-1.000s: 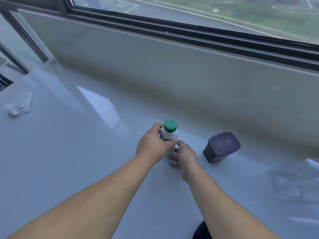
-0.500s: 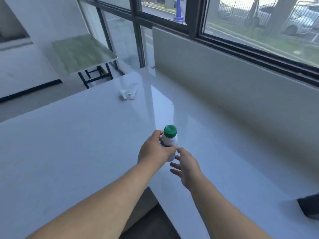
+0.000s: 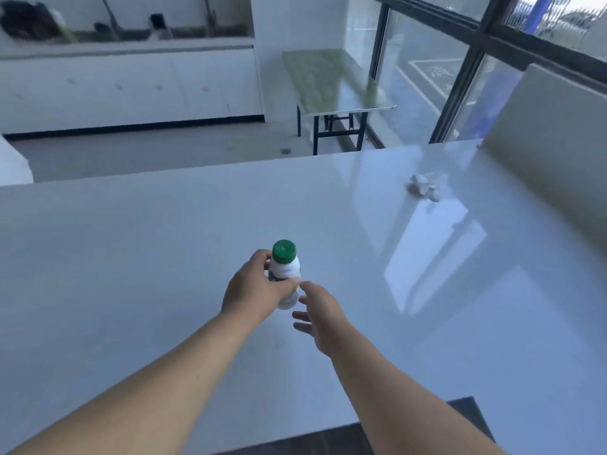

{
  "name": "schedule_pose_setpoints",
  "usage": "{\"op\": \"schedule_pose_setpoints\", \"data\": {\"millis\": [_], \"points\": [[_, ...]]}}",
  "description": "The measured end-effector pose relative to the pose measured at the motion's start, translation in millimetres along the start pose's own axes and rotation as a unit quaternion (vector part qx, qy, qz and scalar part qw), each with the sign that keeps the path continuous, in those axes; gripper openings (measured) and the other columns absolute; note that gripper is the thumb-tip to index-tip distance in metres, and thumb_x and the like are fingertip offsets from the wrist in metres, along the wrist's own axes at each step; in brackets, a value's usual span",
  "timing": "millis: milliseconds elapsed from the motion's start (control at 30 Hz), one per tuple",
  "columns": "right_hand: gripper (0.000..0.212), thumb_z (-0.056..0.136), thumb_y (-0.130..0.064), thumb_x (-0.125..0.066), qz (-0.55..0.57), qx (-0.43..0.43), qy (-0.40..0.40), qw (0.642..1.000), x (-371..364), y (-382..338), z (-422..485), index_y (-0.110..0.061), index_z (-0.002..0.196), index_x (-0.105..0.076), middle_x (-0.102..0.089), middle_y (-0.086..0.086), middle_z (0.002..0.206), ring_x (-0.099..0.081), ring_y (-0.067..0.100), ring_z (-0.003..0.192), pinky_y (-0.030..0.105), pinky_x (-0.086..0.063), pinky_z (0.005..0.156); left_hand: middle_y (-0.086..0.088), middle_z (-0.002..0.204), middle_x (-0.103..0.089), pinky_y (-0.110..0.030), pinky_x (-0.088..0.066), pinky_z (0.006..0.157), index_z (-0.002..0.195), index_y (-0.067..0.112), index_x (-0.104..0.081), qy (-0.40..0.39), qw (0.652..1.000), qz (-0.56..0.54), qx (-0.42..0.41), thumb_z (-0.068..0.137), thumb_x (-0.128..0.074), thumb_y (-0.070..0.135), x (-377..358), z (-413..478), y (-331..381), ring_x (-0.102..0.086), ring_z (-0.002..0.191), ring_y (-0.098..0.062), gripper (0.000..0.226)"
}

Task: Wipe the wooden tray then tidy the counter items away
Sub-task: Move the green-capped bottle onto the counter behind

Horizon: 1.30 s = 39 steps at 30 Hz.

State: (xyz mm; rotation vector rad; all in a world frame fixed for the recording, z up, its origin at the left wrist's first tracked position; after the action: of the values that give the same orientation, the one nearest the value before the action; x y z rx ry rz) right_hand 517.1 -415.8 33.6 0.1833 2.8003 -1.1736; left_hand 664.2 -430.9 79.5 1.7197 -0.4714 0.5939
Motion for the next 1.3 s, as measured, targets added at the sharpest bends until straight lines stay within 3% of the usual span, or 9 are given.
{"op": "schedule_pose_setpoints", "data": {"millis": [133, 300, 600, 767, 867, 967, 1033, 1167, 1300], "points": [[0.021, 0.079, -0.048, -0.06, -0.023, -0.027, -0.028, 0.999, -71.7, 14.3, 21.0, -0.038, 0.098, -0.061, -0.063, -0.008, 0.117, -0.069, 0.021, 0.102, 0.04, -0.06, 0.088, 0.024, 0.108, -0.065, -0.035, -0.056, 0.079, 0.11, 0.044, -0.055, 0.034, 0.999, -0.001, 0.039, 0.068, -0.082, 0.059, 43.7, 12.4, -57.2, -0.067, 0.096, -0.01, 0.052], [0.021, 0.083, -0.047, -0.06, -0.046, -0.048, -0.036, 0.997, -111.9, 29.0, 35.6, -0.035, 0.1, -0.063, -0.061, -0.008, 0.119, -0.068, 0.022, 0.104, 0.042, -0.06, 0.091, 0.028, 0.106, -0.064, -0.028, -0.049, 0.068, 0.107, 0.047, -0.052, 0.045, 0.997, -0.008, 0.058, 0.069, -0.083, 0.058, 63.1, 15.9, -97.3, -0.066, 0.093, -0.004, 0.05], [0.017, 0.088, -0.048, -0.055, -0.097, -0.043, -0.028, 0.994, -119.0, 44.8, 52.0, -0.039, 0.102, -0.061, -0.062, -0.013, 0.112, -0.065, 0.021, 0.105, 0.045, -0.056, 0.097, 0.028, 0.109, -0.063, -0.03, -0.051, 0.074, 0.111, 0.049, -0.05, 0.033, 0.996, -0.023, 0.075, 0.067, -0.081, 0.063, 57.1, 18.8, -121.8, -0.065, 0.095, -0.003, 0.056], [0.016, 0.095, -0.045, -0.049, -0.127, -0.007, -0.032, 0.991, -112.9, 42.2, 45.9, -0.04, 0.105, -0.061, -0.058, -0.015, 0.113, -0.061, 0.019, 0.111, 0.047, -0.053, 0.1, 0.023, 0.128, -0.057, -0.036, -0.051, 0.086, 0.138, 0.04, -0.043, 0.01, 0.993, 0.012, 0.12, 0.059, -0.078, 0.078, 56.7, 10.9, -127.0, -0.061, 0.113, -0.012, 0.095], [0.038, 0.095, -0.049, -0.049, -0.197, 0.057, -0.014, 0.979, -89.8, 38.6, 33.8, -0.028, 0.124, -0.063, -0.062, -0.01, 0.117, -0.06, 0.017, 0.101, 0.044, -0.053, 0.097, 0.012, 0.111, -0.064, -0.032, -0.047, 0.068, 0.119, 0.028, -0.05, -0.052, 0.972, 0.108, 0.202, 0.059, -0.07, 0.085, 55.3, -5.2, -134.6, -0.066, 0.094, -0.015, 0.086], [0.06, 0.093, -0.058, -0.05, -0.34, 0.151, 0.068, 0.926, -33.5, 31.3, 15.9, -0.028, 0.145, -0.053, -0.058, -0.003, 0.143, -0.058, 0.021, 0.123, 0.037, -0.048, 0.097, 0.012, 0.094, -0.067, -0.03, -0.052, 0.068, 0.094, 0.032, -0.059, -0.133, 0.96, 0.173, 0.173, 0.069, -0.064, 0.081, 33.5, -19.6, -123.4, -0.065, 0.078, -0.008, 0.055], [0.066, 0.091, -0.063, -0.05, -0.434, 0.192, 0.132, 0.87, 18.7, 24.0, 0.4, -0.029, 0.147, -0.05, -0.055, -0.003, 0.147, -0.048, 0.022, 0.134, 0.04, -0.044, 0.106, 0.016, 0.103, -0.064, -0.03, -0.052, 0.073, 0.102, 0.036, -0.059, -0.151, 0.964, 0.184, 0.12, 0.074, -0.064, 0.077, 7.7, -23.3, -97.2, -0.065, 0.085, -0.006, 0.05], [0.082, 0.084, -0.074, -0.045, -0.554, 0.215, 0.246, 0.766, 145.9, 9.2, -46.4, -0.028, 0.153, -0.041, -0.048, -0.004, 0.154, -0.032, 0.025, 0.147, 0.042, -0.032, 0.119, 0.01, 0.142, -0.054, -0.037, -0.047, 0.097, 0.142, 0.036, -0.046, -0.131, 0.952, 0.269, -0.07, 0.077, -0.061, 0.077, -69.4, -25.4, -3.9, -0.048, 0.13, -0.019, 0.078], [0.088, 0.082, -0.077, -0.044, -0.558, 0.173, 0.36, 0.727, 285.2, 12.3, -117.4, -0.027, 0.154, -0.037, -0.043, 0.001, 0.158, -0.028, 0.032, 0.15, 0.047, -0.027, 0.121, 0.014, 0.156, -0.041, -0.04, -0.042, 0.106, 0.152, 0.035, -0.038, -0.164, 0.91, 0.311, -0.219, 0.074, -0.054, 0.084, -171.3, -53.3, 109.4, -0.036, 0.141, -0.02, 0.093]]}}
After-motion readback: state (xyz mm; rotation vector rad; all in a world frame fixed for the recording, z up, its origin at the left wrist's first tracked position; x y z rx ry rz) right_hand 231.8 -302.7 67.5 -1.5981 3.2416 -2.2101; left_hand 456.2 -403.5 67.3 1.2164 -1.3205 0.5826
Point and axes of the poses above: each hand's wrist, its own z-axis towards the middle knuckle, its own x-axis out of the back of the hand, y = z × x, the point moved 1 cm from there along z, towards the middle knuckle
